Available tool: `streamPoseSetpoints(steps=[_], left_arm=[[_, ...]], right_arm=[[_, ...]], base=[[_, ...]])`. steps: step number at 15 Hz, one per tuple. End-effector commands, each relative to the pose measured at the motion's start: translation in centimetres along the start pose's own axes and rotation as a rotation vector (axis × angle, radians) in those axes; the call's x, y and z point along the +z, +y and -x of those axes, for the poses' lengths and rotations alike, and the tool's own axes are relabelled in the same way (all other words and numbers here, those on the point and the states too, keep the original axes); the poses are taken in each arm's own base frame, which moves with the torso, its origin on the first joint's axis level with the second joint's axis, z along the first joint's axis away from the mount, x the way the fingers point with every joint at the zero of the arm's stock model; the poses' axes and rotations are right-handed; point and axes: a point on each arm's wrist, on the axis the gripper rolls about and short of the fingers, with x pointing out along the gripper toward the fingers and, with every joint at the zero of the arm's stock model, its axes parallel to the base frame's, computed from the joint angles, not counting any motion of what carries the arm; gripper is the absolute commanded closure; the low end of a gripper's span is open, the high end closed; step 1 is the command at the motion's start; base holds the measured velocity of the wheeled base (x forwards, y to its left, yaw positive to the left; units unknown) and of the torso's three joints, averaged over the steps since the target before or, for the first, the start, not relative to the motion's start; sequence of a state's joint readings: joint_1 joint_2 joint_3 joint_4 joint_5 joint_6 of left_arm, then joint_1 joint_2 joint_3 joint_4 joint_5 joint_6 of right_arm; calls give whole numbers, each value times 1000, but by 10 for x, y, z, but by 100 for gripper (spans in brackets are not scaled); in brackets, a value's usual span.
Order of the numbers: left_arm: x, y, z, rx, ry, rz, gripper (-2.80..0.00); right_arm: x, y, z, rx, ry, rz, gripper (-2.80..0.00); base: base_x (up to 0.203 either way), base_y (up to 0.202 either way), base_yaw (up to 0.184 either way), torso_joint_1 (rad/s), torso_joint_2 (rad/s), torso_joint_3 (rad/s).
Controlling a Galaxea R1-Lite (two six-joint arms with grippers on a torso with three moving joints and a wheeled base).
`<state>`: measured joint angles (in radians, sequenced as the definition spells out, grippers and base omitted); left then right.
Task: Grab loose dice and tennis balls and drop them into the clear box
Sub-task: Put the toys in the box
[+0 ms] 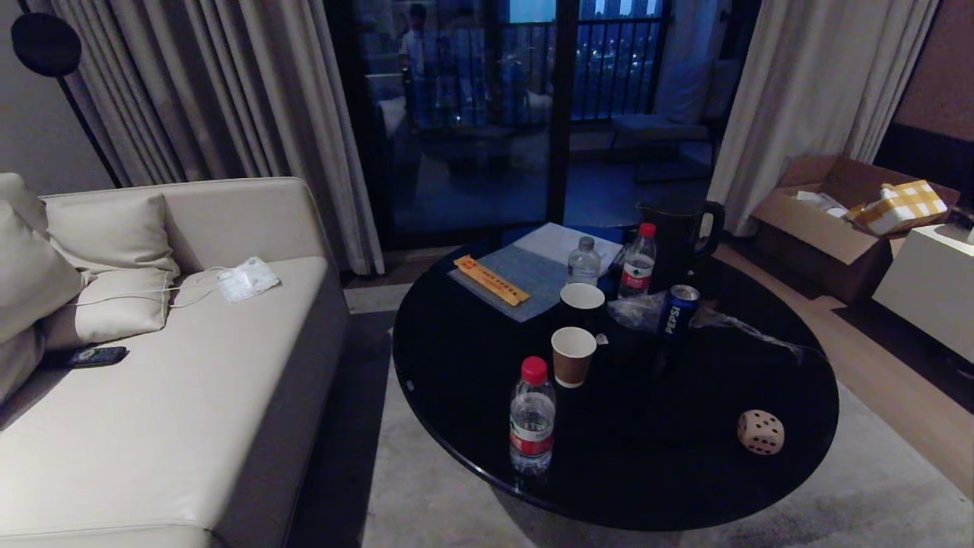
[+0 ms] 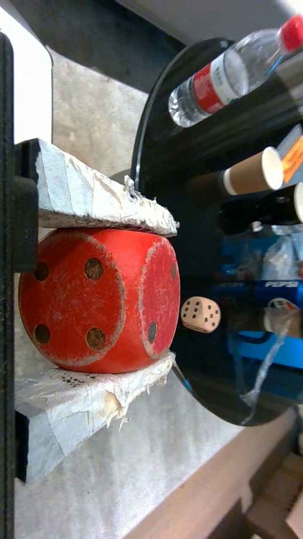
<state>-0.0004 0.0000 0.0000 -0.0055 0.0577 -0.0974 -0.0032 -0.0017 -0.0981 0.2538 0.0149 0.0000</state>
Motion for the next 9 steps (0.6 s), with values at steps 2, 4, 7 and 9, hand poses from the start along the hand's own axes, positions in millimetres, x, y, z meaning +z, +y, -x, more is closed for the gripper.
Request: streamPoseSetpoints(steps=[2, 4, 7, 9], left_arm=[[0, 0, 0, 2, 2, 1, 0], [0, 0, 0, 1, 2, -4, 0], [0, 0, 0, -1, 2, -7, 0], [0, 0, 0, 3, 1, -1, 0]], right_arm=[[0, 0, 0, 1, 3, 0, 0], [0, 0, 0, 1, 4, 0, 0], [0, 0, 0, 1, 2, 1, 0], [0, 0, 0, 1, 4, 1, 0]], base=[[0, 0, 0, 5, 2, 170], [0, 0, 0, 2, 6, 63], [0, 0, 0, 0, 0, 11], [0, 0, 0, 0, 0, 0]])
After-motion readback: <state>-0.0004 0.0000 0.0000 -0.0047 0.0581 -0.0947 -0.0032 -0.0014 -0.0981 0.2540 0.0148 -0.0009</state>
